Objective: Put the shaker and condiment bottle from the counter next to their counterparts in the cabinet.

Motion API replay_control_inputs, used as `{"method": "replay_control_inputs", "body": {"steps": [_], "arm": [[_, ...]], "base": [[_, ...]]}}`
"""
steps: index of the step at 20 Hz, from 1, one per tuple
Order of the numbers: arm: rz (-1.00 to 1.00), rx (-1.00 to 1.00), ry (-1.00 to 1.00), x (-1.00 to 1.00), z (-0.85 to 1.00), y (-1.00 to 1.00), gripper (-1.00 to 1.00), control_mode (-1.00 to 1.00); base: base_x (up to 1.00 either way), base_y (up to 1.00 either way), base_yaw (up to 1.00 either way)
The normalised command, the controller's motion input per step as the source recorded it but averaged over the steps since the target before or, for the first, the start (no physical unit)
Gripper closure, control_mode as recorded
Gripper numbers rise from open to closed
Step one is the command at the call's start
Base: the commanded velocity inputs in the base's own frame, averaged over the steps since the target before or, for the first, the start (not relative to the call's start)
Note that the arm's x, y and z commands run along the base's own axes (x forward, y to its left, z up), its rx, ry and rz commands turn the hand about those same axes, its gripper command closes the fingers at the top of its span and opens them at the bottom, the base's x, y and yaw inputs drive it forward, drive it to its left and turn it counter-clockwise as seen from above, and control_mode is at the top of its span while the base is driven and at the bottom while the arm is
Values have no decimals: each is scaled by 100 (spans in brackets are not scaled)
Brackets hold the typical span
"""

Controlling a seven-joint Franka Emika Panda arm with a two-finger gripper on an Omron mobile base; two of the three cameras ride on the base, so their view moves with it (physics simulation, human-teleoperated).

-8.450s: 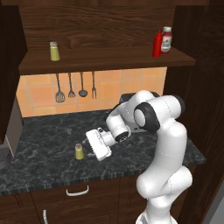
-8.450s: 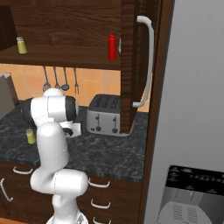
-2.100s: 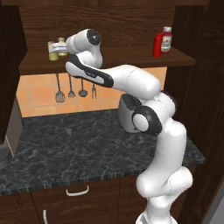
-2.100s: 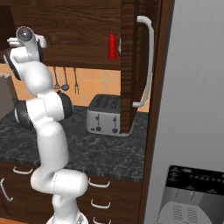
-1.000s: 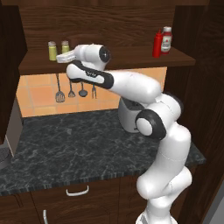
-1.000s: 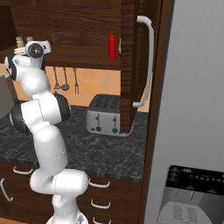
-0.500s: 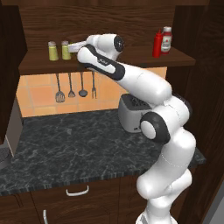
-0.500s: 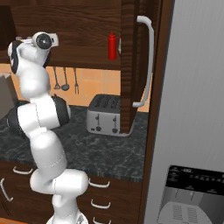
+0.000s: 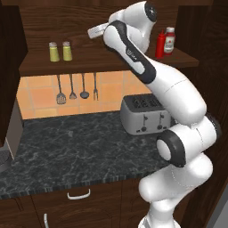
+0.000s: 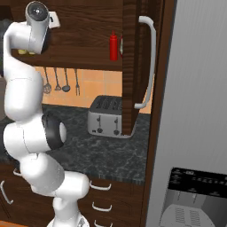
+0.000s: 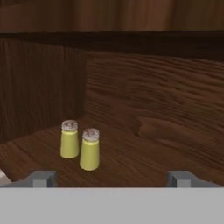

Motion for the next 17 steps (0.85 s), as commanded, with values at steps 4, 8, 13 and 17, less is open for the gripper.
{"method": "replay_control_inputs", "body": {"steps": [4,8,13,17], "arm": [[12,-2,-22,-100,6,-100,-100,-100],[8,3,-33,-100,0,-100,-100,-100],[4,2,-34,-100,1,-100,-100,-100],[4,1,-24,-71,14,-42,-100,-100]], "base": [[0,0,0],[0,0,0],[0,0,0],[0,0,0]]}}
